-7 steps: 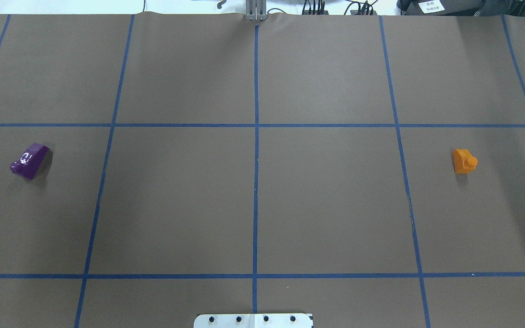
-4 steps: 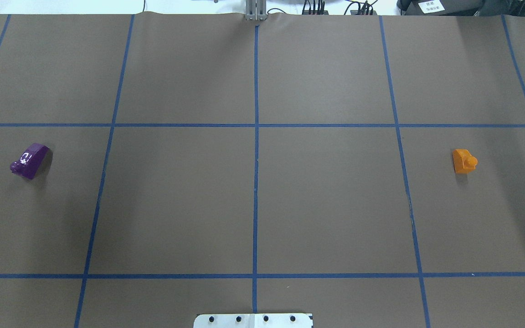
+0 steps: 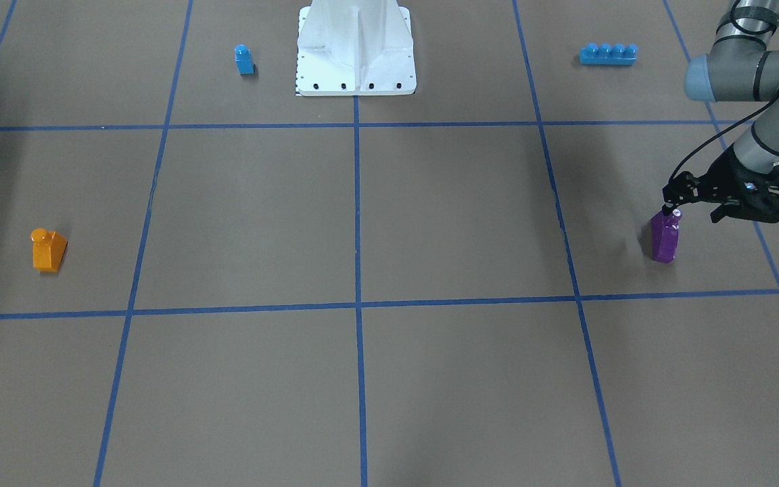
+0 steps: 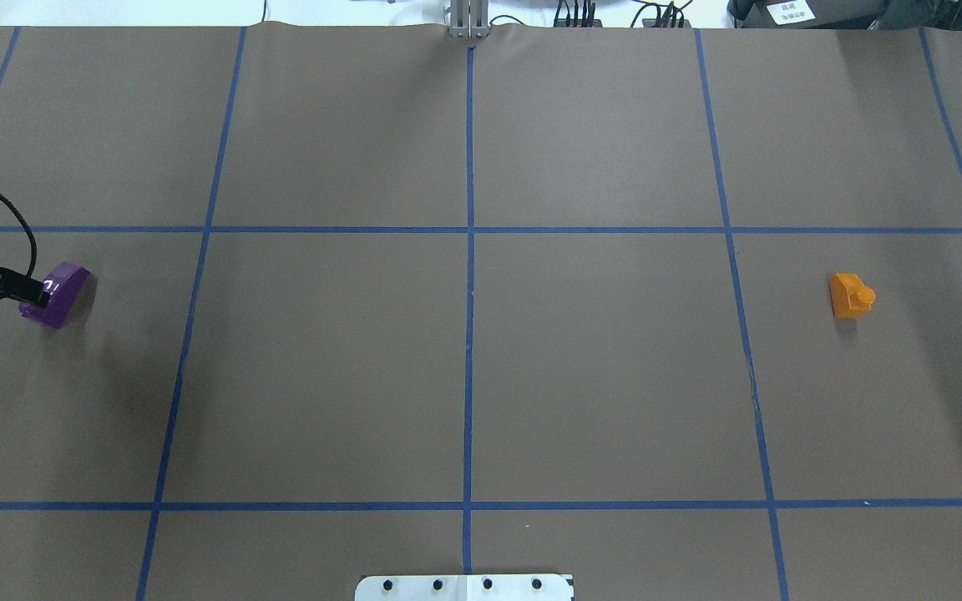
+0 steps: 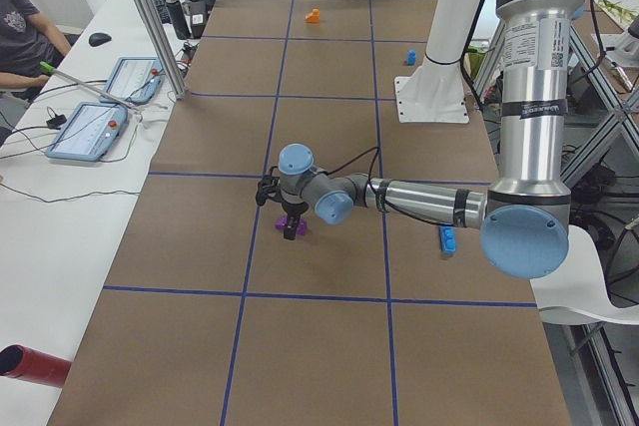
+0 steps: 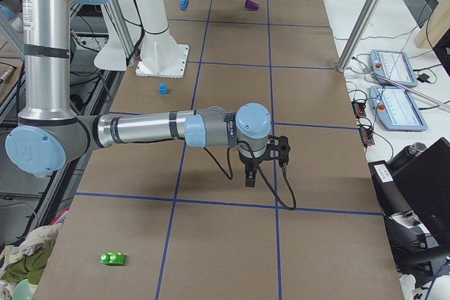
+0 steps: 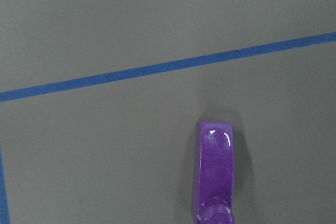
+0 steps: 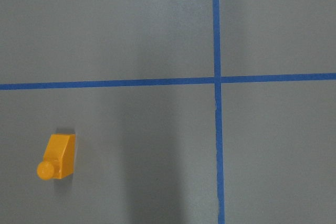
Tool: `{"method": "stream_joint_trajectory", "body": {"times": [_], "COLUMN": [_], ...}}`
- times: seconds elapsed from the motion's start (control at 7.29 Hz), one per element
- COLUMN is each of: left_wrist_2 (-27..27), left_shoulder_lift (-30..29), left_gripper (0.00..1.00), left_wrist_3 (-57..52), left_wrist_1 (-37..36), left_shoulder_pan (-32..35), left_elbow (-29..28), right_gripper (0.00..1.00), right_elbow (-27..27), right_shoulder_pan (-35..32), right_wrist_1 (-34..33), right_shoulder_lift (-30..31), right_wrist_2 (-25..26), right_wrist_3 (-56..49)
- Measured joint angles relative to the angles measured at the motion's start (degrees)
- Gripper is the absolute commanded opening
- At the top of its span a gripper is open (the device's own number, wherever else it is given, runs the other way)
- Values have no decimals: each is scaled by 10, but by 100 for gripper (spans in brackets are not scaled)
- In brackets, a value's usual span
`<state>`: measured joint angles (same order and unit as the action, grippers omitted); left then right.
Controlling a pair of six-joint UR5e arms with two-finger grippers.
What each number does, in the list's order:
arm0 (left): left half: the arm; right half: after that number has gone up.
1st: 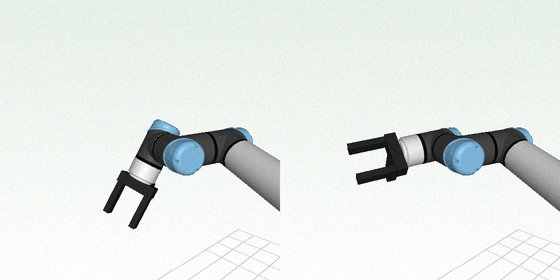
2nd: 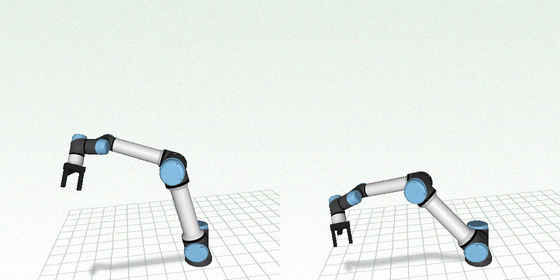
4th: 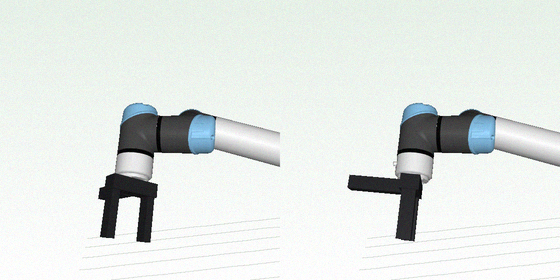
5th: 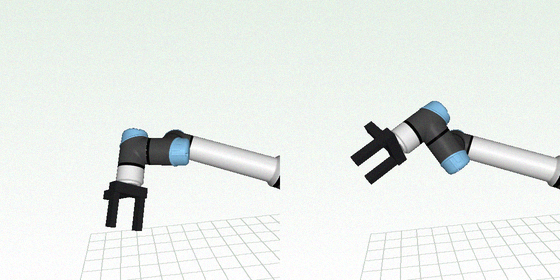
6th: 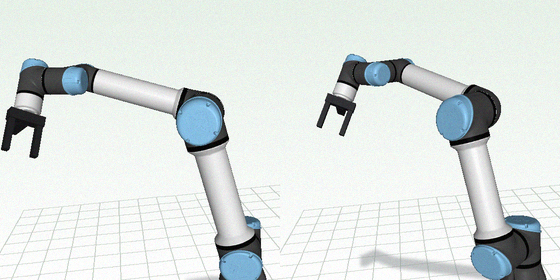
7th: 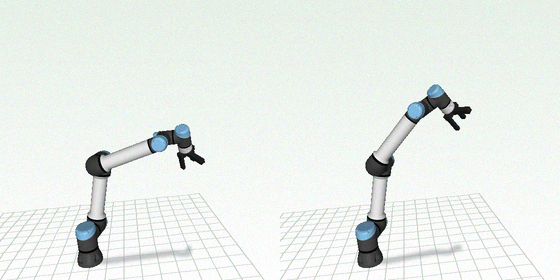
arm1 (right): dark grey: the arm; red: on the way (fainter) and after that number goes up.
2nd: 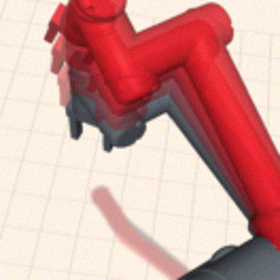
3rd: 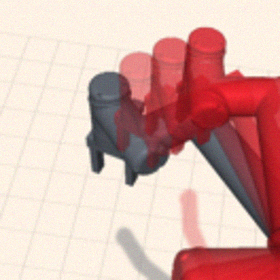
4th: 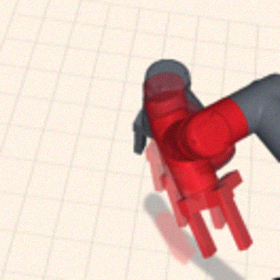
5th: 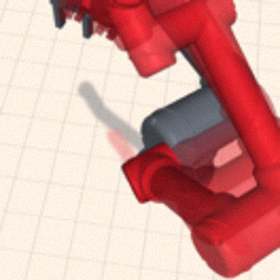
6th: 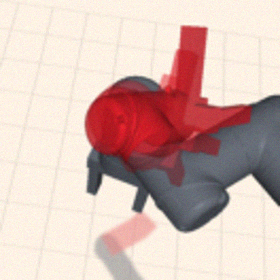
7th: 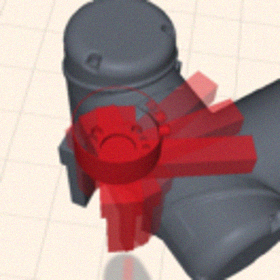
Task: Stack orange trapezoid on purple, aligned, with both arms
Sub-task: 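Lower the left gripper onto the purple trapezoid block and grasp it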
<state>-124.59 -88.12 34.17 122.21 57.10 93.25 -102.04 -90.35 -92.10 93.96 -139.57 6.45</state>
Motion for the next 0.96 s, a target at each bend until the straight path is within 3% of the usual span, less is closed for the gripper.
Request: {"method": "stream_joint_trajectory", "body": {"times": [0.14, 0.27, 0.41, 0.55, 0.96], "left_wrist_2": [3, 9, 15, 17, 11], "left_shoulder_lift": [-6, -12, -16, -17, -17], "left_gripper": [86, 51, 10, 0, 0], "left_wrist_3": [3, 3, 2, 0, 1], "left_wrist_1": [2, 3, 3, 2, -5], "left_shoulder_pan": [-15, -25, -30, -32, -31], "left_elbow": [-10, -20, -26, -29, -8], "right_gripper": [100, 100, 100, 100, 100], "right_elbow": [0, 0, 0, 0, -4], "right_shoulder_pan": [0, 0, 0, 0, 0], "right_wrist_1": [0, 0, 0, 0, 0], "right_shoulder_lift": [0, 0, 0, 0, -4], "right_wrist_2": [0, 0, 0, 0, -2], "right_wrist_3": [0, 0, 1, 1, 1]}}
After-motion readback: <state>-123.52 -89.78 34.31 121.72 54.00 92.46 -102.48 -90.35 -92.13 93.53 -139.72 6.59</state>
